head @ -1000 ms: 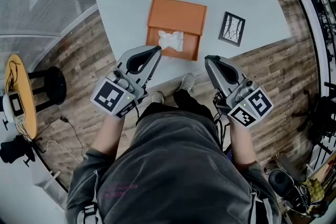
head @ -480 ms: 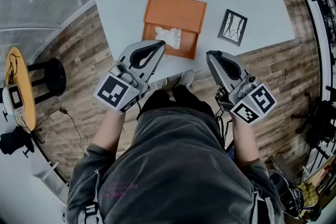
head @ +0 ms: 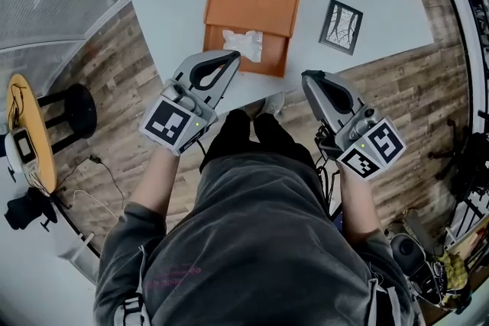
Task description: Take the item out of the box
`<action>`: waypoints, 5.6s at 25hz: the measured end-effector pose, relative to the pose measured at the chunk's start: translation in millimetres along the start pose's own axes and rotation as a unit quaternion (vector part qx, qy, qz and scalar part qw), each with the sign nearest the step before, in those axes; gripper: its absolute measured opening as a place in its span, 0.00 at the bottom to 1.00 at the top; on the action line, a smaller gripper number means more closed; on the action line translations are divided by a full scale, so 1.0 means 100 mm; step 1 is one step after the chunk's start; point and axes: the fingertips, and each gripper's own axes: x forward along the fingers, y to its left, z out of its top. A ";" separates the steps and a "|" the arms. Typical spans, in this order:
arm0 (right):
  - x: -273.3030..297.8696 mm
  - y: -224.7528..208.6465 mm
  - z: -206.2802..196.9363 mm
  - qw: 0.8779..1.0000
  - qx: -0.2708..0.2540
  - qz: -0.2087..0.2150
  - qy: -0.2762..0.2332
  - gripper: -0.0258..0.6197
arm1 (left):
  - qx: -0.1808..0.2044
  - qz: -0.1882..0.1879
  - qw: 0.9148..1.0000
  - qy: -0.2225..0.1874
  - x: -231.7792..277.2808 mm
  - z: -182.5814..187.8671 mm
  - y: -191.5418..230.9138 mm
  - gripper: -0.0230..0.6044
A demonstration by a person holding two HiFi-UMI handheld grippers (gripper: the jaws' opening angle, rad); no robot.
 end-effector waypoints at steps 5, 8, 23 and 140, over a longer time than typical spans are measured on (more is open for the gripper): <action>0.11 -0.03 -0.08 1.000 0.009 -0.010 0.003 0.05 | 0.013 -0.014 1.000 0.023 0.11 -0.20 0.16 0.05; 0.17 -0.05 -0.11 1.000 0.014 -0.017 0.005 0.05 | 0.033 -0.031 0.998 0.037 0.18 -0.31 0.24 0.05; 0.33 -0.13 -0.17 0.997 0.033 -0.064 0.003 0.05 | 0.098 -0.112 0.984 0.103 0.44 -0.81 0.37 0.06; 0.18 -0.20 0.13 0.995 0.020 -0.091 -0.039 0.05 | 0.233 -0.104 0.930 0.266 0.68 -1.15 0.33 0.22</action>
